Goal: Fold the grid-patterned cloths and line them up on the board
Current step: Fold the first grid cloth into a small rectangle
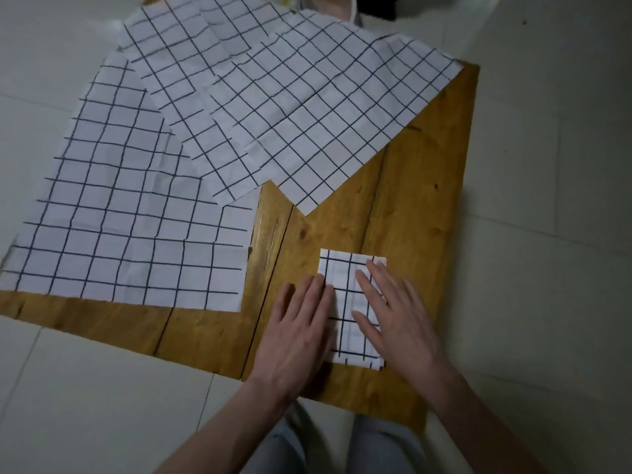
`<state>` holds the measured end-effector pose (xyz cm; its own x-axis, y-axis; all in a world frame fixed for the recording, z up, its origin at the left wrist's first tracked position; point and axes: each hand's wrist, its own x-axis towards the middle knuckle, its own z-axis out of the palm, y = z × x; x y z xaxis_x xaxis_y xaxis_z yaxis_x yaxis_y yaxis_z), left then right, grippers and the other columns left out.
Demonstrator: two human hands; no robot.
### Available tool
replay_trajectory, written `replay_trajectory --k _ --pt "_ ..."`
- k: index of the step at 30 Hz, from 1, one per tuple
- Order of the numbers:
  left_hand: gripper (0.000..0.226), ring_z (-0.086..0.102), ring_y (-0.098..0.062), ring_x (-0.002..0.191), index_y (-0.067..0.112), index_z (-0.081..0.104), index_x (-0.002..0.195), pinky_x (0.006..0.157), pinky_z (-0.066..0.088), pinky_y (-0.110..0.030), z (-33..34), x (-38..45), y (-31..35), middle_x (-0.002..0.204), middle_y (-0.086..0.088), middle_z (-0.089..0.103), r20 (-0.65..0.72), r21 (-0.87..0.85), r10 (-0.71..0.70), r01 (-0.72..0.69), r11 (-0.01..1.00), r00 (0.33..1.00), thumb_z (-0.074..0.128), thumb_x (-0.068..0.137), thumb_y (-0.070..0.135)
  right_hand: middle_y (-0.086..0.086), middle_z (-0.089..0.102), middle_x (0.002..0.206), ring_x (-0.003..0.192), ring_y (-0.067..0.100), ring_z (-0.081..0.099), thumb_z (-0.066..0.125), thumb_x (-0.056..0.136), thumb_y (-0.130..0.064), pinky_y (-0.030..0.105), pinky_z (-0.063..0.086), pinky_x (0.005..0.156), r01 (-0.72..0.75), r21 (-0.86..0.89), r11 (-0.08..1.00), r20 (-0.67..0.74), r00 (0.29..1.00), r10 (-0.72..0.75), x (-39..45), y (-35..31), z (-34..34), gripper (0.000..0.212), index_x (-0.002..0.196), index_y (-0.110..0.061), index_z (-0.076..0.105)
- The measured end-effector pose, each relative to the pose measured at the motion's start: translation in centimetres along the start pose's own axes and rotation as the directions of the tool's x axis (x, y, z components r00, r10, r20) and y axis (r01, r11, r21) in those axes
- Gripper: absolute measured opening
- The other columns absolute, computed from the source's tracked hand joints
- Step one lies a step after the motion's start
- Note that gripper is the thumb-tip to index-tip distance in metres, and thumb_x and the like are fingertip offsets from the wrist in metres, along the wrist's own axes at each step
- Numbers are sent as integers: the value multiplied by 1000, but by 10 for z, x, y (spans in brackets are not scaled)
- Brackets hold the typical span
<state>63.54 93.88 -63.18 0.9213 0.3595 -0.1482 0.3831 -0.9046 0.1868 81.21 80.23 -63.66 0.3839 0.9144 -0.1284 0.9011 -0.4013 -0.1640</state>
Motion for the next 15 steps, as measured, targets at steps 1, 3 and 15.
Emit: replay_trajectory --k 1,3,15 --pt "65 26 -31 158 9 36 160 123 17 -54 -1 -3 -2 167 -16 33 17 10 31 -31 999 999 29 109 49 4 21 172 158 20 19 31 106 -54 51 32 123 -20 -8 1000 7 1000 20 -5 -2 0 66 163 -20 28" --pt "67 26 -30 158 10 36 160 124 17 -54 -1 -11 -5 168 -15 33 38 24 88 -89 996 995 31 109 52 3 23 171 158 20 22 31 105 -55 52 32 122 -56 -12 998 16 998 56 -18 -7 0 66 162 -21 30" --pt "69 18 -27 161 12 27 164 128 17 -55 3 -25 9 171 -12 27 103 38 182 -186 982 978 32 110 55 -2 13 173 160 15 11 31 106 -56 50 17 127 -137 11 991 85 987 135 -68 -6 5 68 165 -24 21"
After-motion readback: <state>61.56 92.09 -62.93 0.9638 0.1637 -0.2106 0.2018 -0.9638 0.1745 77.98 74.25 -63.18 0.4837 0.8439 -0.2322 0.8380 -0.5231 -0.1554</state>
